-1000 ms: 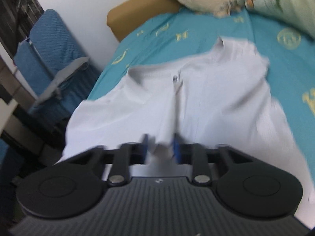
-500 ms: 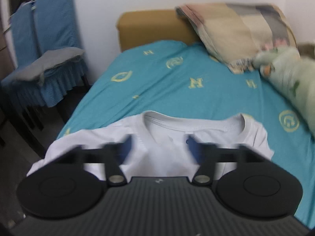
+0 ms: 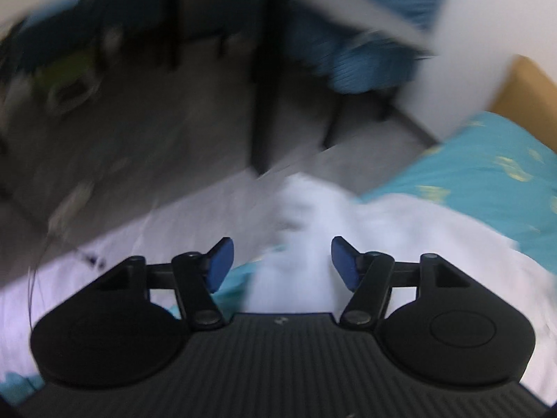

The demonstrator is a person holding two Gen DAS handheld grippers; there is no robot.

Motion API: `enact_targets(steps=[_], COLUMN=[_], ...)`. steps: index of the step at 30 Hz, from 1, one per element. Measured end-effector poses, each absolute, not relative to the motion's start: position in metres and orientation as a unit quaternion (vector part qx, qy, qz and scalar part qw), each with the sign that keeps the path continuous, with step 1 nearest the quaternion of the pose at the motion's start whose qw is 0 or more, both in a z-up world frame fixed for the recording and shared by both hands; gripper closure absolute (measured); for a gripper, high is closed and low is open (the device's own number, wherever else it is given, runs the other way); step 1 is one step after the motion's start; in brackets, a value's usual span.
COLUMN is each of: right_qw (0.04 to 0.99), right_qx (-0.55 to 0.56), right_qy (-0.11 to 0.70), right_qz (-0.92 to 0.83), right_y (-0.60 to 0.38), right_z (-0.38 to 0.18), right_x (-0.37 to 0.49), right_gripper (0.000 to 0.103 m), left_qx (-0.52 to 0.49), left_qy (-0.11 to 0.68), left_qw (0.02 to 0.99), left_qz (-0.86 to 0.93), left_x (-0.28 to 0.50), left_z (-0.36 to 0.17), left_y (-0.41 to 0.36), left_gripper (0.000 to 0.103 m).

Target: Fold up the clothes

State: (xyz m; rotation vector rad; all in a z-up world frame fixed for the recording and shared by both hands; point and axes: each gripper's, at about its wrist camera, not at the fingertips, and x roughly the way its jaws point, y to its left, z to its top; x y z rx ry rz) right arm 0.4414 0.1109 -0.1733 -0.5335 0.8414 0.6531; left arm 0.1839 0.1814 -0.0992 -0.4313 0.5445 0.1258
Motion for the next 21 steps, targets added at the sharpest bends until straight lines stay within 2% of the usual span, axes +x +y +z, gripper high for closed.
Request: enact_targets(steps=[2,3,4,6,8,15,21], right_qw=[0.818,0.816,0.815,0.827,0.839,0.947,0.991], right_qx=[-0.287,-0.303,-0.318,-0.330,-0.320,-0.177,-0.002], right_qy=[0.403,0.404,0.404,0.384,0.374,0.231,0.136], right_qz=[0.295,0.281,0.268,0.247,0.233,0.136,-0.013], right_y=[0.127,0.132,0.137,0.140,0.137,0.067,-0.059], right_z=[-0.192,-0.200,-0.208,-0.210,-0.208,-0.144,-0.099], right_x=[0.447,0.450,0.453,0.453,0.453,0.412,0.369], right_gripper=[0.040,0.047,0.055,0.087,0.095,0.096,0.096], left_qx=[-0.204,-0.200,-0.194,-0.171,-0.146,-0.124,-0.121], left_qy=[0.266,0.265,0.263,0.244,0.222,0.169,0.159], left_qw=[0.939,0.940,0.942,0.951,0.961,0.975,0.979], left_qz=[0.073,0.077,0.080,0.081,0.081,0.075,0.043], left_x=[0.186,0.188,0.188,0.187,0.184,0.169,0.159], left_z=[-0.100,-0.101,-0.101,-0.097,-0.094,-0.084,-0.073], left_y=[0.182,0.182,0.182,0.174,0.166,0.152,0.138], left_gripper=[0.002,0.002,0.003,0.003,0.003,0.003,0.003])
